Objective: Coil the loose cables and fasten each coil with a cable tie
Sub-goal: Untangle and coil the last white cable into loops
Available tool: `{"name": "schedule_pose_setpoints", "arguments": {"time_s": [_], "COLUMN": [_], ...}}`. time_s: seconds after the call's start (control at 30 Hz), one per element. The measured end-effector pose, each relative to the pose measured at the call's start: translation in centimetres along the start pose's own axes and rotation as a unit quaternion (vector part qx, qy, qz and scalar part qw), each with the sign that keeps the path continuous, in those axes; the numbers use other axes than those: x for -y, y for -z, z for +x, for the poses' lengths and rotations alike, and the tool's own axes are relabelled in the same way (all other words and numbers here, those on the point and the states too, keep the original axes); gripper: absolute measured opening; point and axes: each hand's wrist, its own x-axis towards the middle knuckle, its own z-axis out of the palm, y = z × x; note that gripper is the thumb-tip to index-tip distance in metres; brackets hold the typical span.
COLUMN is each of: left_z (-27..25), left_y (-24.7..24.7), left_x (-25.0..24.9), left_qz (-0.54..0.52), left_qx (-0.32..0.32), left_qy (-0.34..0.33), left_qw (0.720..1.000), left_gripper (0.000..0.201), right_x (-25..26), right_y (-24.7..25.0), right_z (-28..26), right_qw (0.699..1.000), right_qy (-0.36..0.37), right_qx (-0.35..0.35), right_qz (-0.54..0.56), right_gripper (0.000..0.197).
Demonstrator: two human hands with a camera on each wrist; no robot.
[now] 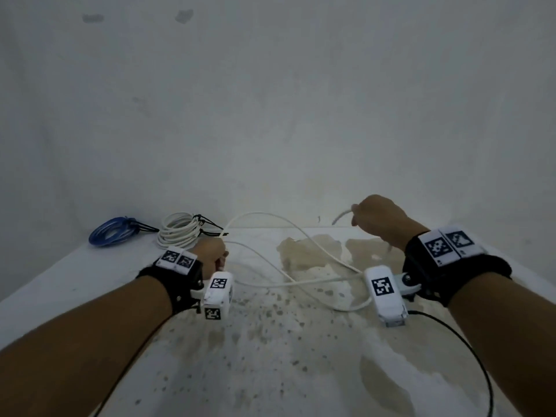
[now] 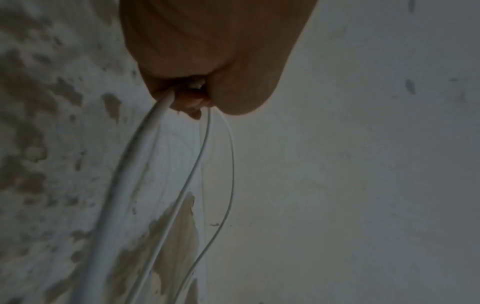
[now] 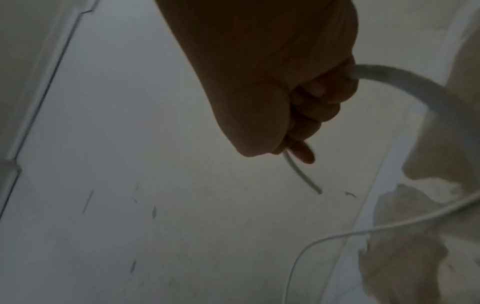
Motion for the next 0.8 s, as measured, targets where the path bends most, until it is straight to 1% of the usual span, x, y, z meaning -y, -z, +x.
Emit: {"name": "schedule_pose_setpoints", "arguments": {"time_s": [0.03,0.07,0.1,0.17,0.2,0.23,0.27,0.3,0.33,0.37,0.4,0.43,0.47,0.5,0.53,0.57,0.6,0.67,0.7,0.73,0.77,0.8], "left_z": [-0.2,-0.3,-1.0,-2.0,-2.3,-2.5,-2.6,-2.5,-2.7,-2.6,-2.7,-2.6,-2.4,-1.9,-2.0,-2.3,-2.5,-3.1,-3.6,-3.7,-4.0,-4.4], "left_y": [0.3,0.4,0.5,0.6,0.8,1.0,1.4,1.9,2.3,2.5,2.7,2.8,2.8,2.8,2.8,2.9,3.0,3.2,3.3,3.5,3.7,3.9], "left_x": [-0.2,-0.7,-1.6,-4.5,-6.1,-7.7,-8.8,-9.4,-9.5,-9.3,-8.8,-8.2,-7.8,-7.4,-7.1,-7.0,-7.0,-7.1,-7.2,-7.2,-7.2,-7.3], "left_qz": [-0.001,0.012,0.010,0.001,0.009,0.022,0.066,0.142,0.243,0.328,0.405,0.462,0.486,0.474,0.448,0.422,0.408,0.407,0.403,0.388,0.368,0.352], "left_qx": [0.015,0.023,0.027,-0.004,-0.011,-0.004,0.002,0.009,0.019,0.027,0.032,0.040,0.062,0.087,0.106,0.114,0.114,0.121,0.132,0.148,0.162,0.167], "left_qy": [0.002,-0.026,-0.062,-0.164,-0.191,-0.201,-0.190,-0.171,-0.145,-0.122,-0.104,-0.105,-0.101,-0.099,-0.100,-0.114,-0.140,-0.195,-0.217,-0.237,-0.259,-0.290], "left_qw": [1.000,0.999,0.998,0.986,0.981,0.979,0.980,0.975,0.959,0.936,0.908,0.880,0.866,0.870,0.882,0.892,0.895,0.884,0.879,0.878,0.878,0.874], "left_gripper": [0.034,0.031,0.026,0.017,0.017,0.017,0.018,0.020,0.023,0.027,0.032,0.034,0.032,0.029,0.026,0.025,0.024,0.025,0.026,0.026,0.025,0.024], "right_x": [0.4,1.0,1.7,3.6,4.6,5.6,6.6,7.4,8.0,8.4,8.5,8.6,8.6,8.6,8.7,8.9,9.2,10.3,10.9,11.4,12.0,12.5], "right_y": [-0.4,-0.9,-1.3,-2.0,-2.3,-2.4,-2.5,-2.6,-2.8,-3.1,-3.4,-3.8,-4.2,-4.6,-4.9,-5.3,-5.7,-6.3,-6.6,-6.9,-7.2,-7.5], "right_z": [-0.1,-0.3,-0.3,-0.1,0.0,0.0,-0.1,-0.1,-0.3,-0.4,-0.5,-0.6,-0.6,-0.7,-0.7,-0.8,-0.9,-1.1,-1.0,-0.9,-0.9,-0.9], "right_qw": [0.999,0.992,0.979,0.939,0.916,0.894,0.878,0.868,0.869,0.877,0.887,0.898,0.905,0.908,0.905,0.897,0.888,0.876,0.874,0.873,0.874,0.879], "right_qy": [0.014,0.022,0.020,0.009,0.006,0.000,-0.009,-0.015,-0.016,-0.012,-0.004,0.004,0.006,0.001,-0.010,-0.022,-0.030,-0.018,-0.004,0.012,0.027,0.044], "right_qx": [0.008,0.005,-0.006,-0.009,-0.006,-0.002,0.003,0.012,0.023,0.033,0.041,0.046,0.048,0.049,0.052,0.056,0.060,0.060,0.056,0.059,0.071,0.089], "right_qz": [0.045,0.120,0.204,0.345,0.401,0.448,0.479,0.496,0.494,0.480,0.459,0.438,0.422,0.416,0.423,0.438,0.455,0.479,0.482,0.483,0.479,0.467], "right_gripper": [0.037,0.039,0.040,0.035,0.033,0.032,0.030,0.027,0.026,0.026,0.030,0.032,0.032,0.031,0.030,0.028,0.026,0.026,0.031,0.040,0.049,0.053]}}
